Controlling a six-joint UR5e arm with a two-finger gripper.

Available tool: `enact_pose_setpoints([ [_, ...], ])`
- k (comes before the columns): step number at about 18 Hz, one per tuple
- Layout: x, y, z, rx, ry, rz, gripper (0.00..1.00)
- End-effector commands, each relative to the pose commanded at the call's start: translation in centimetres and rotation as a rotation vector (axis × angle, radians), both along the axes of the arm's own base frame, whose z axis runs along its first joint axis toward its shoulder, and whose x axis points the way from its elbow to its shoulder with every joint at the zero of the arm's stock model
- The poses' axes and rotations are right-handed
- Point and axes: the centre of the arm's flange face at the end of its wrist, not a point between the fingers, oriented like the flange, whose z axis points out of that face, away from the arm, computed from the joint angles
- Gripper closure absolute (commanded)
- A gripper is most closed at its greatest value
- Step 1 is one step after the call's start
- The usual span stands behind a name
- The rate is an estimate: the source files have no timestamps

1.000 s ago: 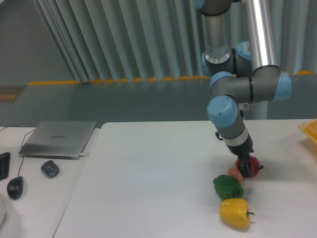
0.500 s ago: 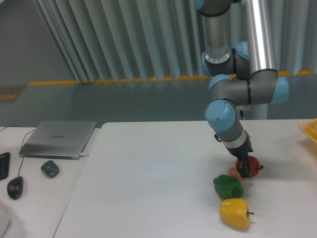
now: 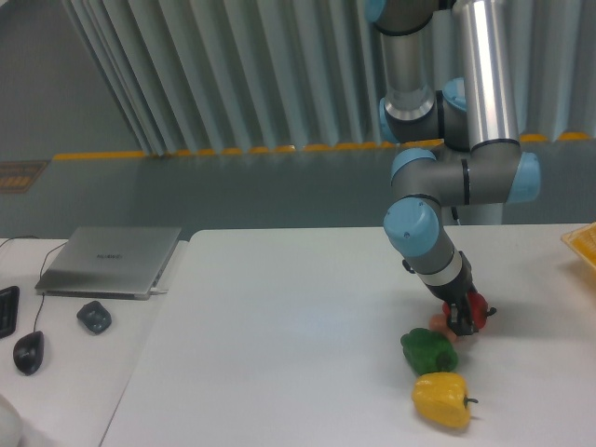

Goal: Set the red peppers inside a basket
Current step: 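Lift the red pepper and carry it toward the yellow basket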

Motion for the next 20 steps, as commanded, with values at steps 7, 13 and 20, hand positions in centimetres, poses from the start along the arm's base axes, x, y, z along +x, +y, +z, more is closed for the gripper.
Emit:
enact_pose_setpoints([
  [7, -2.3, -1.4, 4.6, 0.061, 0.034, 0.034, 0.72],
  [13, -8.1, -6.8, 11.6, 0.187, 0.054, 0.113, 0.72],
  [20, -18.6, -15.5, 16.3, 0.403, 0.033, 0.365, 0.71],
])
